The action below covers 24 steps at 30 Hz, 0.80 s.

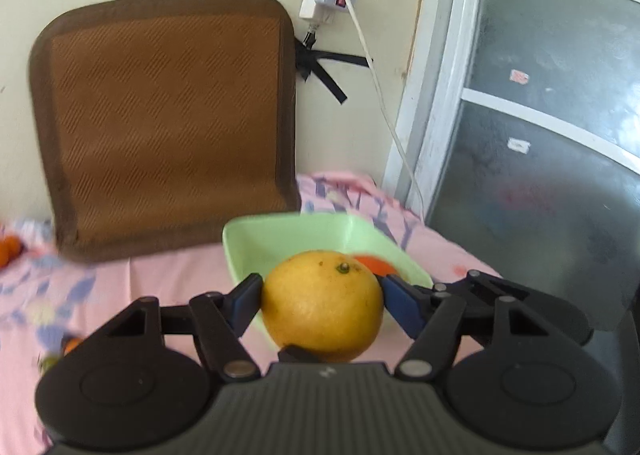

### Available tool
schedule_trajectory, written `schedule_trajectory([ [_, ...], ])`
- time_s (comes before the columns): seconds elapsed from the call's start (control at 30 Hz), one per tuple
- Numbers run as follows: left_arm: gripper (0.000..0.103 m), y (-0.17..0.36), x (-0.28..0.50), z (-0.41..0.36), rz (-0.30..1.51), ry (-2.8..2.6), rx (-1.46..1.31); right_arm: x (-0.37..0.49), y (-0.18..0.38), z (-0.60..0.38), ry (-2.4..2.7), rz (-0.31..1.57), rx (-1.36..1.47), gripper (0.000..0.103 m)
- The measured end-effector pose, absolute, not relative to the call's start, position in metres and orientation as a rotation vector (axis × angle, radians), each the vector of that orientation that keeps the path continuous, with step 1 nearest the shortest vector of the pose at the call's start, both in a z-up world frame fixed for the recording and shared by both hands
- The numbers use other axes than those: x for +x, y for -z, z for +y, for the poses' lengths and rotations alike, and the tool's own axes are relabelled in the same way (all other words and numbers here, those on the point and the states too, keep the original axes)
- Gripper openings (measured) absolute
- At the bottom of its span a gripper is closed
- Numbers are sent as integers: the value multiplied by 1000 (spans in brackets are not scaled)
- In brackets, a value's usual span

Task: Organize fruits
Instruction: 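Lower the grapefruit into the green basket and open the right gripper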

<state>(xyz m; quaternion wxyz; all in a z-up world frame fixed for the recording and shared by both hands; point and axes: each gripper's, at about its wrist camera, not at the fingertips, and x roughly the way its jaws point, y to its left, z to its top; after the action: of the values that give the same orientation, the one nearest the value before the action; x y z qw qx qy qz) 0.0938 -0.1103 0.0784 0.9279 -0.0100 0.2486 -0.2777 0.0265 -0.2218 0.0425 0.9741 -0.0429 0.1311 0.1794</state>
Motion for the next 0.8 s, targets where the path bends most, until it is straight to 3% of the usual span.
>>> schedule_trajectory([
  [0.27,67,-52,150,-135,591,550,-73,87,-27,-236,-266,339,-87,65],
  [0.6,70,-51,147,-138,565,515,-74,92,-19,-244,-231,311,-89,69],
  [0.8,72,-78,102,-109,435,502,-83,86,-22,-265,-231,266,30,69],
])
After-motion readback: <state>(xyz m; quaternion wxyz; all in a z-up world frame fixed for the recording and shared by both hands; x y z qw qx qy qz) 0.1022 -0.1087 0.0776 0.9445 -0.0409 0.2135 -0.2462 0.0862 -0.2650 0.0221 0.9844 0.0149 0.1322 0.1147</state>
